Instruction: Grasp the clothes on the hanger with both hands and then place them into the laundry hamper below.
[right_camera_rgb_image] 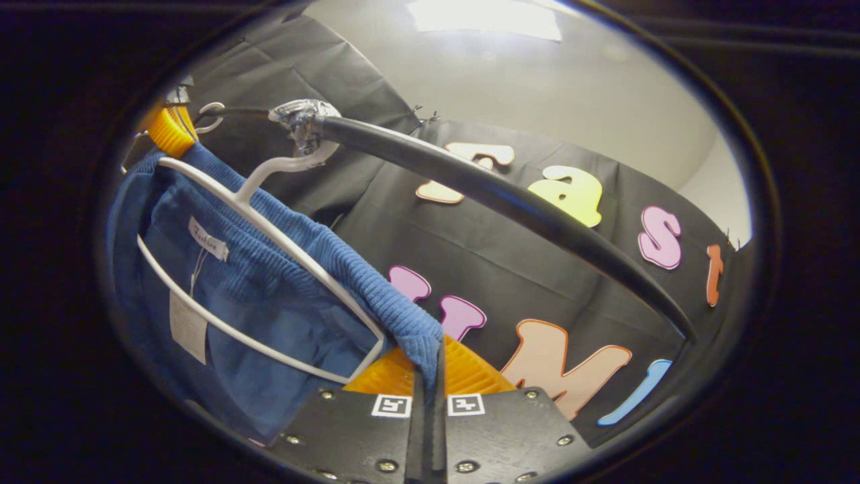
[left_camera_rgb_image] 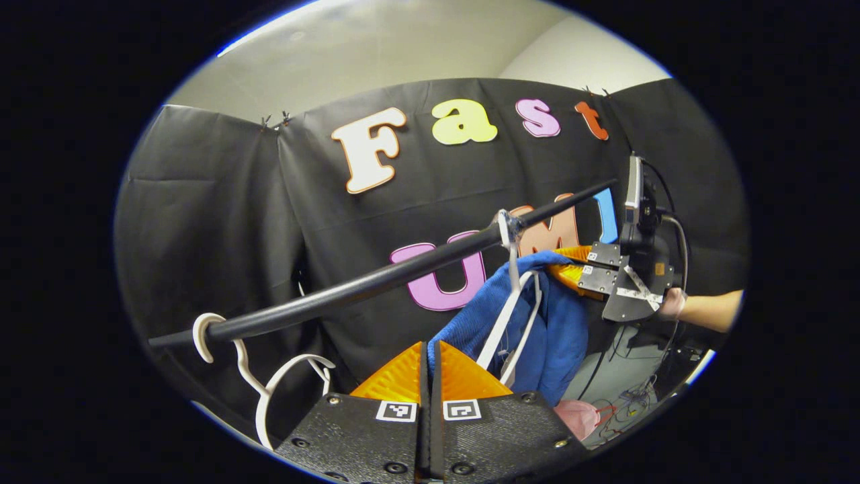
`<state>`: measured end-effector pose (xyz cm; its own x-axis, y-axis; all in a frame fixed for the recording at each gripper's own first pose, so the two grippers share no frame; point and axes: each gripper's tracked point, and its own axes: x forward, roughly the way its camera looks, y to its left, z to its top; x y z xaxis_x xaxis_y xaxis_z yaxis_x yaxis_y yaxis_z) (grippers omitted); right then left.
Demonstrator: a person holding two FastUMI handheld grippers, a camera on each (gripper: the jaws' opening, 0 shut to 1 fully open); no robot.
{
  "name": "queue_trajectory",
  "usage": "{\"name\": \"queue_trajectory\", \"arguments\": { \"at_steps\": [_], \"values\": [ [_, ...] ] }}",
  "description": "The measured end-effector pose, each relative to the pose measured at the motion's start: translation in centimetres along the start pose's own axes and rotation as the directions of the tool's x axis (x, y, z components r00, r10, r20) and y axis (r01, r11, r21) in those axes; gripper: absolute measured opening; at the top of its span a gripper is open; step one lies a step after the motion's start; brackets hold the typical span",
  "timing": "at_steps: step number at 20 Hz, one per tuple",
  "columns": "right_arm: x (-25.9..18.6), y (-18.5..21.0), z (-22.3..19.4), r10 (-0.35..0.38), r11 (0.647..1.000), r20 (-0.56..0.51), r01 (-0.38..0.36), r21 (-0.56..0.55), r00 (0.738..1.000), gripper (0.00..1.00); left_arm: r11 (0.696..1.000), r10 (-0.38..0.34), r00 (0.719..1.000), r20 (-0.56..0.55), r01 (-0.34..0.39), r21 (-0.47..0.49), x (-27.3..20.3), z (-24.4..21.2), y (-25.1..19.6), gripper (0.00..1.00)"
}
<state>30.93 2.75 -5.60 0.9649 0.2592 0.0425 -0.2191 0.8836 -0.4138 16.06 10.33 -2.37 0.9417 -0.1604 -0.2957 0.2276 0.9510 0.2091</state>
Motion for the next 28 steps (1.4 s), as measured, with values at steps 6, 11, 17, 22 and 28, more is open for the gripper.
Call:
{"name": "queue_trajectory", "arguments": {
  "at_steps": [6,11,17,22,28],
  "values": [
    [-0.6,-0.3,0.6,-0.006,0.999,-0.014,0.006,0.039,1.000,0.05,0.996,-0.066,0.998,0.014,0.065,0.062,0.4,-0.7,-1.2,0.00],
    [-2.0,0.5,-0.4,-0.011,0.997,-0.047,0.015,0.080,0.999,0.08,0.993,-0.104,0.992,0.068,0.107,-0.049,-0.4,0.4,-2.0,0.02],
    [-3.0,1.2,0.0,0.007,0.993,-0.063,0.000,0.117,0.998,0.06,0.998,-0.027,0.995,0.094,0.023,0.051,-1.6,2.5,-3.4,0.09],
    [-3.6,1.3,0.2,0.018,0.991,-0.063,-0.009,0.135,0.998,0.06,0.978,0.166,0.985,0.051,-0.157,-0.139,-3.3,2.1,-3.1,0.37],
    [-3.5,1.3,0.4,0.061,0.986,-0.047,-0.053,0.159,0.997,0.06,0.909,0.367,0.930,0.019,-0.354,-0.221,-5.2,1.0,-5.4,0.26]
  ]
}}
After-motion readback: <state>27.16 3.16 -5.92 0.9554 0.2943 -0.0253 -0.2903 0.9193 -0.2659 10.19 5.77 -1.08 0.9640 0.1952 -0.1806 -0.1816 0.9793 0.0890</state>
